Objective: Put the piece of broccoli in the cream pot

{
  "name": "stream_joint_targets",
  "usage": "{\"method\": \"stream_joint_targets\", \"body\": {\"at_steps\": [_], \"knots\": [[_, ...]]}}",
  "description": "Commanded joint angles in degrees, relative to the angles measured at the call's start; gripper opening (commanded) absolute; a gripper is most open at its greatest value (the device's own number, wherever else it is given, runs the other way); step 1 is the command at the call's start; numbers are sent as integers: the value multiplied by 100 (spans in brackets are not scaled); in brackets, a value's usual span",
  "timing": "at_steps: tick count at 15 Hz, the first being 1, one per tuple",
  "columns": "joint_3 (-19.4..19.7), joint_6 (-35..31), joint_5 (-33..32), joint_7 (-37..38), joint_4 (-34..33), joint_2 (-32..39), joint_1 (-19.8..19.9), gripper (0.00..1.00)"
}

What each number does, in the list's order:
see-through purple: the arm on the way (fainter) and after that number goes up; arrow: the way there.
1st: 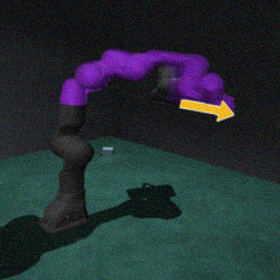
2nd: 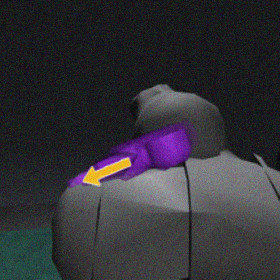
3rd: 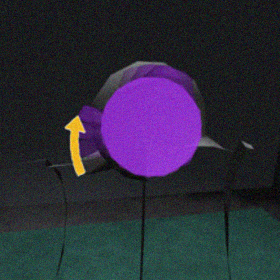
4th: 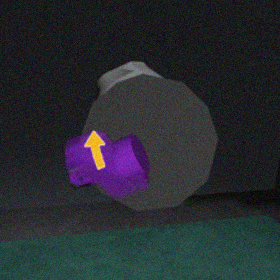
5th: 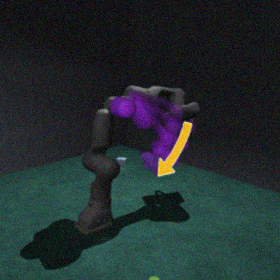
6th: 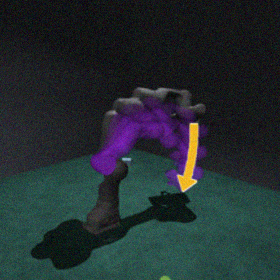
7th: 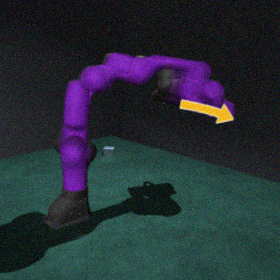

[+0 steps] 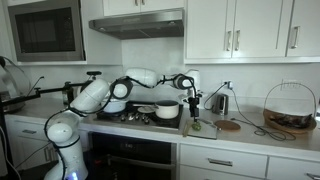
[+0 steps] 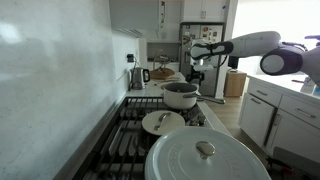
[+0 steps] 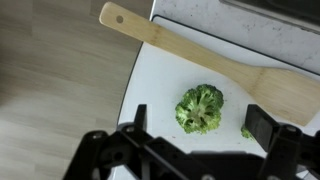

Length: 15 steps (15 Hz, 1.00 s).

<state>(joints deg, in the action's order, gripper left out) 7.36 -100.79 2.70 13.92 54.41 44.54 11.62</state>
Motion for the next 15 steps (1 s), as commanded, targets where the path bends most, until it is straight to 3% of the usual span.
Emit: {"method": "stream_joint_targets", "body": {"at_steps": [1,15], "knots": [[-3,390,-53,-198,-465,276,53,100],[-186,460,0,-356,-1398,1026,46,100]]}}
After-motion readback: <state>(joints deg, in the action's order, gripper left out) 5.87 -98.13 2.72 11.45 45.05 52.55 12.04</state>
